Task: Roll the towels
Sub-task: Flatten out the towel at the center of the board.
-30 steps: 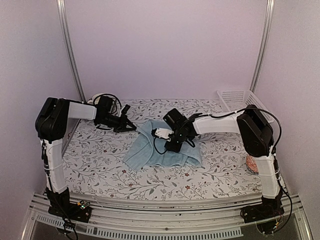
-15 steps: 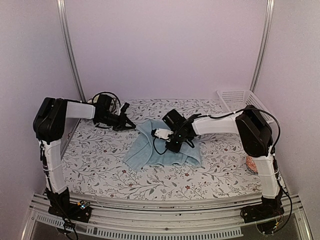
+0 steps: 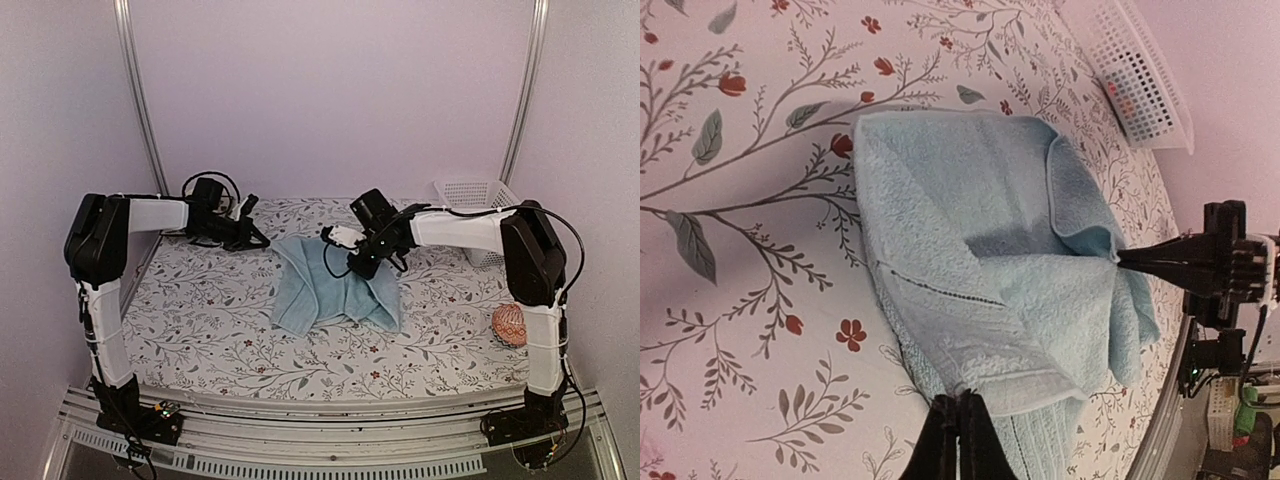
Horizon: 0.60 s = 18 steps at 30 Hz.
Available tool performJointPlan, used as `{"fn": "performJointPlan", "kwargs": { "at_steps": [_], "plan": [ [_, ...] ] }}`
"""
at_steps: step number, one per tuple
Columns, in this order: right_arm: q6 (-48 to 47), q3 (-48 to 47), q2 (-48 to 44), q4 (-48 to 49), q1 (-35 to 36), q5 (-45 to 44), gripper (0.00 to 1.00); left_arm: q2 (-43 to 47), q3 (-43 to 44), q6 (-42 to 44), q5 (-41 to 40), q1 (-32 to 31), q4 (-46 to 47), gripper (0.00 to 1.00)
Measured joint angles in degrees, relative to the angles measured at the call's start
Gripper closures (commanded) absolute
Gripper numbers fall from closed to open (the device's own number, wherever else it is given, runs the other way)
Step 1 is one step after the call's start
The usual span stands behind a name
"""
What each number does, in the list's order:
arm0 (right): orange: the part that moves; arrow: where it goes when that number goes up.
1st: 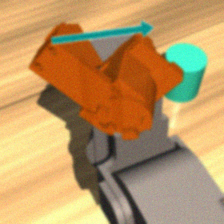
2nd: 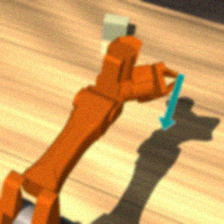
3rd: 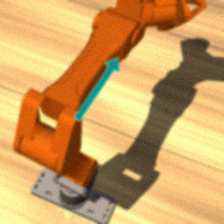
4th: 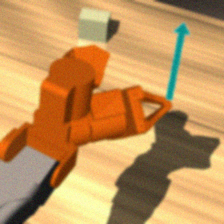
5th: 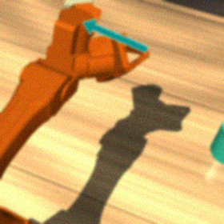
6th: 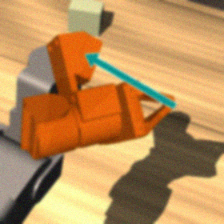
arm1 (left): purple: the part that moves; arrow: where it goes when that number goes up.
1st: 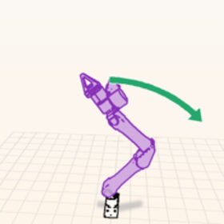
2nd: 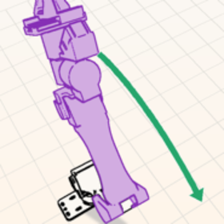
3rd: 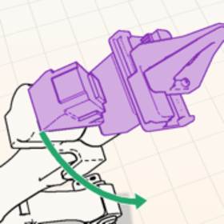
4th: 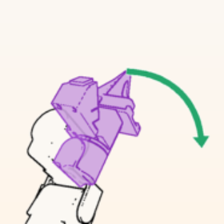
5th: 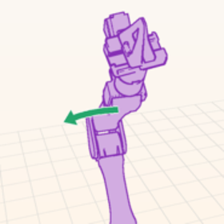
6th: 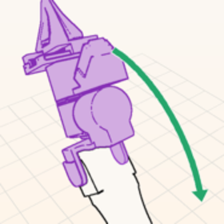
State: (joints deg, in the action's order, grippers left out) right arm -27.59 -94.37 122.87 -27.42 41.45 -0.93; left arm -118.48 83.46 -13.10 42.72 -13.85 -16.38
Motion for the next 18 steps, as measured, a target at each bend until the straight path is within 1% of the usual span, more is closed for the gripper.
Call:
{"fn": "performJointPlan", "kwargs": {
  "at_steps": [5, 11, 18],
  "plan": [
    [1.1, 0.0, -2.2, 0.0, -2.2, 4.9, 0.98, 0.0, 0.0, 0.1, -1.1, 0.0, -1.5, 1.00],
    [2.5, 0.5, -2.2, -0.6, -4.0, 11.4, 0.98, 0.0, 0.7, 0.5, -3.8, 0.0, -4.1, 1.00],
    [4.2, 4.5, -3.2, -0.7, -7.9, 16.5, 0.98, 0.1, 1.7, 0.4, -8.0, 0.0, -6.6, 1.00]
  ]
}}
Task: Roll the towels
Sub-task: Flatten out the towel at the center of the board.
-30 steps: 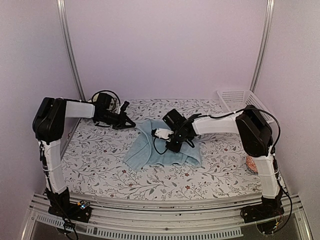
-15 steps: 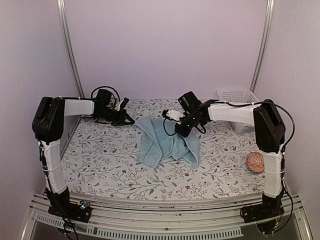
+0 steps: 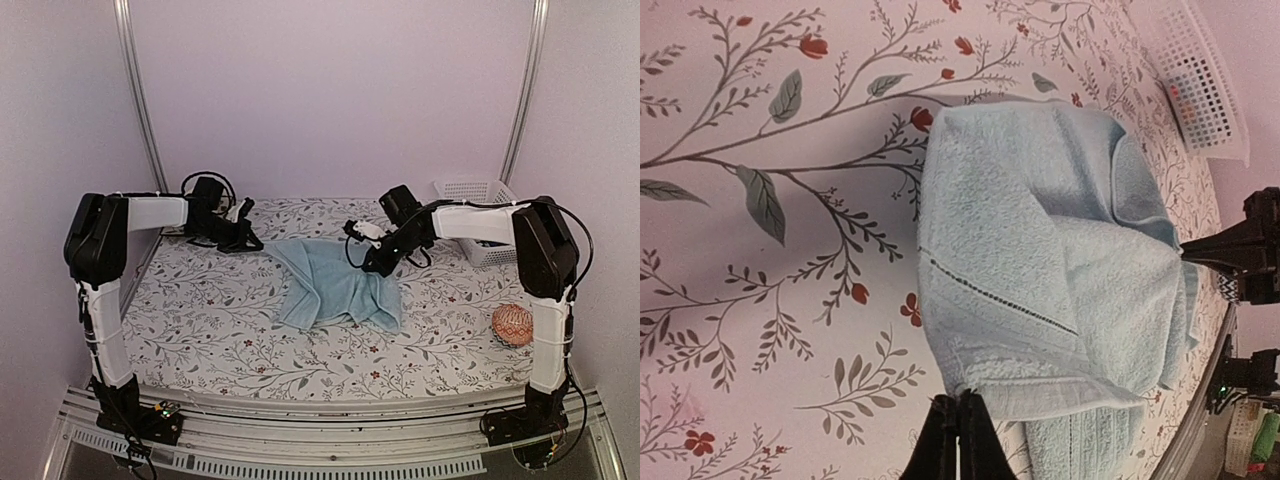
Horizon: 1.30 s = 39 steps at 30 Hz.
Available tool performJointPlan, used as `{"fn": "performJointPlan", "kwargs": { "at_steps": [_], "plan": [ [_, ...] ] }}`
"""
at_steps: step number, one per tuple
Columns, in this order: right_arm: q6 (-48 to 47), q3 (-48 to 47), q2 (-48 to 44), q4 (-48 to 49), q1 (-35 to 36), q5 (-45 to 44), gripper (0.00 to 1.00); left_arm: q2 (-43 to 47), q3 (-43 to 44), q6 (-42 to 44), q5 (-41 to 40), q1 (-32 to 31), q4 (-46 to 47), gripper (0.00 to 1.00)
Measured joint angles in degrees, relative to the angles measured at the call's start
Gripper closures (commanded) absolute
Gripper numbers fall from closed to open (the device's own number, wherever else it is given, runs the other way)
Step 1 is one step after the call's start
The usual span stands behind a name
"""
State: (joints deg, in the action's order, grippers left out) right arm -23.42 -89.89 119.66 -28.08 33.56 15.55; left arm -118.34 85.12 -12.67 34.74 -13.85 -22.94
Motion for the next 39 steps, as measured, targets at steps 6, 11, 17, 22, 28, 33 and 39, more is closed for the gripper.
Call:
{"fn": "performJointPlan", "kwargs": {
  "at_steps": [6, 11, 17, 22, 28, 33, 39],
  "plan": [
    [1.8, 0.2, 0.0, -0.2, -1.9, 2.8, 0.97, -0.3, 0.5, -1.1, -0.8, -0.2, 0.0, 1.00],
    [3.5, 0.2, 0.0, -0.3, -2.4, 4.6, 0.89, -2.0, 2.4, -2.3, -1.0, -0.7, 0.3, 1.00],
    [4.5, -0.9, 0.3, -0.9, -3.4, 5.9, 0.97, -3.9, 3.1, -4.5, -3.0, -1.2, 0.2, 1.00],
    [4.8, -1.7, 0.8, -1.2, -3.7, 6.0, 0.98, -4.4, 2.3, -7.0, -5.2, -1.2, 0.2, 1.00],
    [5.0, -1.7, 1.2, -1.5, -3.7, 5.5, 0.98, -4.4, 0.1, -8.4, -5.4, -1.2, 1.0, 1.00],
    [5.4, -1.9, 1.2, -1.6, -3.7, 2.9, 0.98, -3.9, 0.2, -7.8, -6.9, -1.2, 0.7, 1.00],
    [5.5, -2.3, -1.0, -1.7, -5.2, -0.7, 0.98, -2.4, 6.3, -2.1, -13.9, -0.9, -5.0, 1.00]
  ]
}}
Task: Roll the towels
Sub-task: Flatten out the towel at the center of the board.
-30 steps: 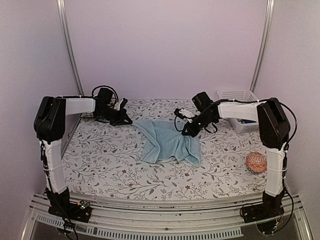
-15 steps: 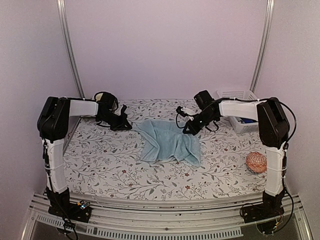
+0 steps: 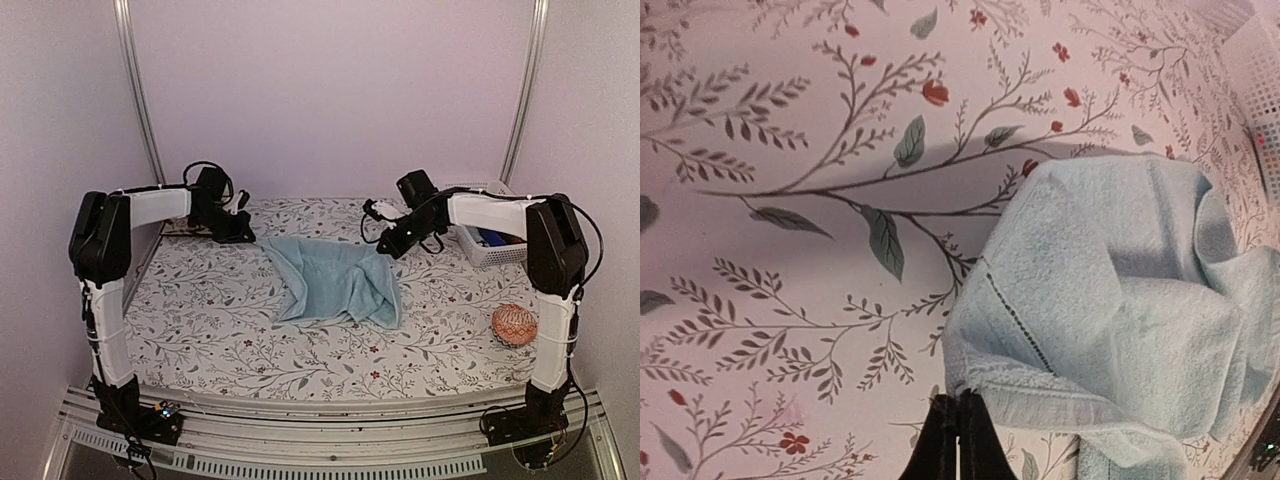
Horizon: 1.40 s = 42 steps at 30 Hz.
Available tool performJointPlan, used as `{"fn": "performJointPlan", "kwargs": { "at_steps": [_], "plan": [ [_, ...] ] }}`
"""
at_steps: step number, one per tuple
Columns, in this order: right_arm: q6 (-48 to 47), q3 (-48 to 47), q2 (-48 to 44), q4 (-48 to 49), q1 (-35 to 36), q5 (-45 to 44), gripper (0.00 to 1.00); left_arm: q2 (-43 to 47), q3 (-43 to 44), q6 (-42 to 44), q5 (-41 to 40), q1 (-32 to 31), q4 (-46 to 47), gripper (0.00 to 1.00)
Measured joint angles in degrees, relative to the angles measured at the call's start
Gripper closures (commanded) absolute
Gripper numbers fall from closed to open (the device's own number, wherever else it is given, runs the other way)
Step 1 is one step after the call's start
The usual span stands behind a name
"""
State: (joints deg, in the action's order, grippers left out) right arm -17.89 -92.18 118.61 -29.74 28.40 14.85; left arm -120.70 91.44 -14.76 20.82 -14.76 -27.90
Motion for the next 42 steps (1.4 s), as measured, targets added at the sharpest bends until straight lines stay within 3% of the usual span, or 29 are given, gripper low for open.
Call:
{"fn": "performJointPlan", "kwargs": {
  "at_steps": [12, 20, 27, 32, 36, 42],
  "plan": [
    [-1.1, 2.0, -22.2, 4.5, -6.4, -6.3, 0.98, 17.0, 1.7, 17.0, -10.3, 0.7, -1.2, 1.00],
    [-1.9, 12.9, -38.4, 9.5, -6.3, -7.2, 0.98, 35.9, -14.8, 27.9, -11.9, 0.7, 6.0, 1.00],
    [-2.7, 23.4, -52.8, 12.3, -6.3, -6.4, 0.98, 58.6, -32.5, 37.6, -6.1, 0.6, 15.9, 1.00],
    [-3.6, 26.8, -63.5, 13.6, -6.0, -5.4, 0.99, 71.4, -36.9, 43.1, -1.5, 0.7, 17.6, 1.00],
    [-4.0, 23.3, -63.2, 13.3, -5.8, -7.3, 0.99, 73.1, -36.3, 44.9, 0.0, 0.9, 16.4, 1.00],
    [-4.0, 18.9, -46.4, 13.5, -5.8, -13.0, 0.99, 61.4, -34.6, 45.2, -0.8, 2.6, 15.7, 1.00]
  ]
}}
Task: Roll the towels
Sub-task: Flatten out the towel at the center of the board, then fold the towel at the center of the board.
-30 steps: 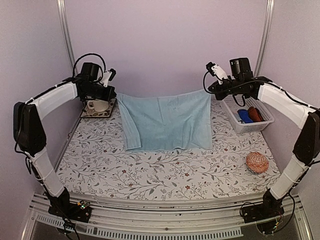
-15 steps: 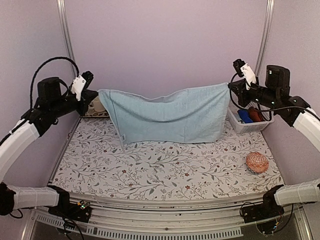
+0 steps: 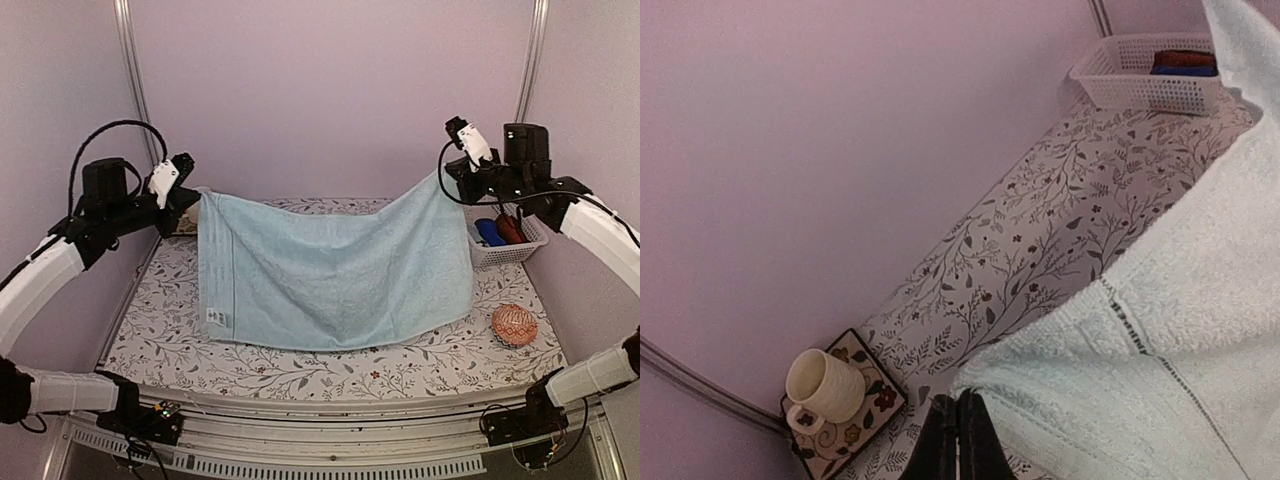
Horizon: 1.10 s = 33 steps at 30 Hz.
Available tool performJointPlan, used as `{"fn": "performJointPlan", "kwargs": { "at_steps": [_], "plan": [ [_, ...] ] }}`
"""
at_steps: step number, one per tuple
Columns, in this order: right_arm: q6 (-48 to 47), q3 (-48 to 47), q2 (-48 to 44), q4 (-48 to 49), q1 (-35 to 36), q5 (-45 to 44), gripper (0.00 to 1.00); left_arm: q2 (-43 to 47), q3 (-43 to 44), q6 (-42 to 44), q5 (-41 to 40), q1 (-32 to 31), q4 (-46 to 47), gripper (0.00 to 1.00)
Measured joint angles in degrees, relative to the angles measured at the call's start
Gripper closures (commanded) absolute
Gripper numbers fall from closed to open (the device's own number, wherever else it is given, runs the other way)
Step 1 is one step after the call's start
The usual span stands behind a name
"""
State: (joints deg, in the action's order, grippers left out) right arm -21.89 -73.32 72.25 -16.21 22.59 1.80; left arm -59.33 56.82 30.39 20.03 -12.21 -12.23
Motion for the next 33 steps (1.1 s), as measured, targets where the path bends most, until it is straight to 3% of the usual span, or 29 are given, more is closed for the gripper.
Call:
{"fn": "performJointPlan", "kwargs": {
  "at_steps": [6, 10, 14, 23, 33],
  "plan": [
    [-0.5, -0.7, 21.6, -0.9, -0.3, -6.6, 0.99, -26.0, 5.9, -2.0, -4.0, 1.2, -0.7, 1.00],
    [-0.9, -2.1, 30.6, -0.7, -1.0, -9.1, 0.98, -42.6, 15.6, -4.1, -9.0, 1.5, -3.5, 1.00],
    [-1.5, -6.9, 37.1, 0.3, -1.8, -10.4, 0.99, -52.4, 23.0, -5.8, -13.8, 1.7, -5.2, 1.00],
    [-1.6, -14.3, 44.8, 2.4, -4.6, -10.4, 0.99, -59.4, 29.6, -6.4, -19.8, 1.2, -2.8, 1.00],
    [-2.3, -14.8, 44.8, 4.7, -5.4, -7.9, 0.99, -59.5, 26.2, -1.9, -22.0, 0.3, 6.1, 1.00]
  ]
}}
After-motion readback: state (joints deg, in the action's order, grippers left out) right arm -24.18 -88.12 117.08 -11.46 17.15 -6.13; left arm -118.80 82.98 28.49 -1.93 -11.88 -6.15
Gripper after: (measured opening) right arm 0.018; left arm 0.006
